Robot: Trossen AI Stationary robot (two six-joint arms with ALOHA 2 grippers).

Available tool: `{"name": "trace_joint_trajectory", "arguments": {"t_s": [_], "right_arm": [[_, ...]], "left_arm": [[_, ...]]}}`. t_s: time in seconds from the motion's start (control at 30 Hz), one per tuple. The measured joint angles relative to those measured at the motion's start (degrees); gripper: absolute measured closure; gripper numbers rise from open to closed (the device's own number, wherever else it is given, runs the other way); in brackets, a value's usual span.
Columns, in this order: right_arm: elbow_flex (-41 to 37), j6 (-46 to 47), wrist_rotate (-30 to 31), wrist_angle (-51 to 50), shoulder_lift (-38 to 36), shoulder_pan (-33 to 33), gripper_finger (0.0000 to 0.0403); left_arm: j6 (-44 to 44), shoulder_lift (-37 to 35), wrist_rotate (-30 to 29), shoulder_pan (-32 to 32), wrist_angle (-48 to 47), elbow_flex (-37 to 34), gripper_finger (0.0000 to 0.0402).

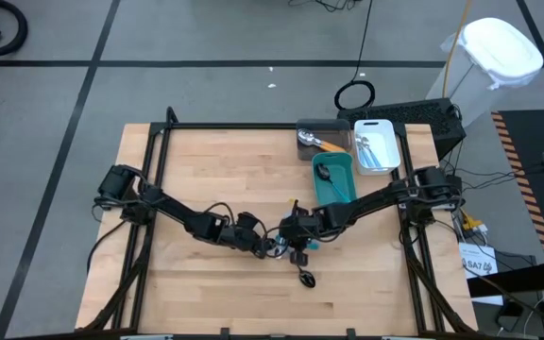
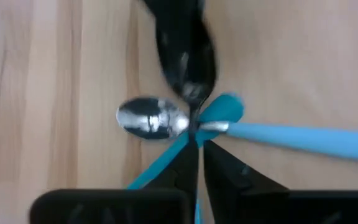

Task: Sort silverware by color (type)
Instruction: Put the blue spoon into the green bin

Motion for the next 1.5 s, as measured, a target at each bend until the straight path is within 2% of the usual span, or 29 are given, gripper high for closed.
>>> {"name": "trace_joint_trajectory", "arguments": {"t_s": [0.27, 0.43, 0.53, 0.67, 0.8, 0.97, 1.2, 1.4, 1.5], "right_arm": [[0.0, 1.2, 5.4, -6.9, -8.4, 0.3, 0.0296], [0.0, 5.2, 7.6, -12.2, -16.3, 1.7, 0.026], [0.4, 8.0, 13.1, -16.1, -21.0, 4.0, 0.0253], [4.6, 10.4, 20.2, -26.1, -24.2, 7.4, 0.0253], [10.4, 10.6, 23.3, -34.8, -24.3, 9.6, 0.0252], [16.0, 10.7, 27.1, -41.6, -23.0, 11.5, 0.0252], [20.5, 10.5, 28.9, -46.4, -23.0, 12.8, 0.0252], [25.7, 10.5, 31.0, -52.8, -23.0, 15.8, 0.0252], [27.2, 8.2, 32.1, -52.5, -23.0, 17.6, 0.0244]], "left_arm": [[0.3, -2.6, 1.1, -1.2, 3.0, 0.0, 0.0395], [-1.5, -5.0, 1.4, -1.2, 2.7, 0.0, 0.0396], [-2.6, -6.7, 1.5, -0.5, 2.8, 0.0, 0.0396], [-3.9, -8.8, 1.4, 0.8, 3.2, 0.0, 0.0396], [-3.5, -10.0, 1.6, 2.5, 5.3, 0.5, 0.0396], [0.0, -10.3, 5.5, 4.4, 4.7, 4.6, 0.0396], [5.2, -10.3, 5.6, 5.8, -8.3, 16.6, 0.0396], [11.4, -10.3, 5.1, 6.2, -29.0, 29.6, 0.0396], [11.7, -10.3, 4.8, 6.7, -36.5, 34.3, 0.0396]]}}
